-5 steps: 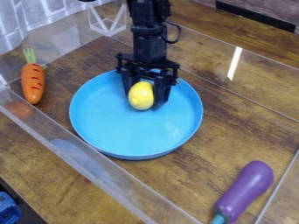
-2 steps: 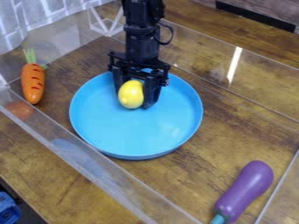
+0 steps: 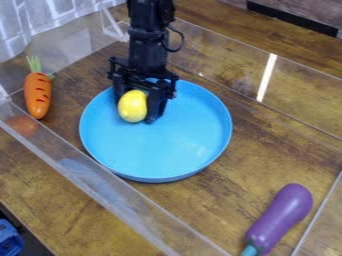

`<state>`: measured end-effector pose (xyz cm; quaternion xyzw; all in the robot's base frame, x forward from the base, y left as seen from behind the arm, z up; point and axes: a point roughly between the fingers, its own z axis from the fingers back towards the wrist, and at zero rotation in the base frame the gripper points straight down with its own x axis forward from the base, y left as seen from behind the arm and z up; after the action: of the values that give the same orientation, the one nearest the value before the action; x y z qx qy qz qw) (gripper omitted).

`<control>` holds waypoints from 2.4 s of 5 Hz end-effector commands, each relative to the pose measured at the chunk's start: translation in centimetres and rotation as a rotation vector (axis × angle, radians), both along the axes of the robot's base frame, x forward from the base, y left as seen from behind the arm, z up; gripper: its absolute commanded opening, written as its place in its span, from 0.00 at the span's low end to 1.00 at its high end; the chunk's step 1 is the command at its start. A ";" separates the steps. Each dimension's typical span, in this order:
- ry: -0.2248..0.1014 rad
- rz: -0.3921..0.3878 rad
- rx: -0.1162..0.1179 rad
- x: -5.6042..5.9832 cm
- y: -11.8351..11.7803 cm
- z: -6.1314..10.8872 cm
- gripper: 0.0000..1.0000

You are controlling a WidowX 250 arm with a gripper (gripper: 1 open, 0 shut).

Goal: Put the lemon on the blue tray

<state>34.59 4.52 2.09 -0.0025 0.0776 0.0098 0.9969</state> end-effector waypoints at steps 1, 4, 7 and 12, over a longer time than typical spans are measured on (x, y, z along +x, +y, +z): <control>0.009 0.030 0.024 -0.6 1.7 0.1 1.00; 0.032 0.029 0.047 -1.3 2.5 -0.2 1.00; 0.045 0.027 0.034 -1.7 2.6 -0.2 1.00; 0.057 0.019 -0.015 -1.9 2.4 -0.1 1.00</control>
<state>33.12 5.94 1.99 -0.0075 0.1035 0.0062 0.9946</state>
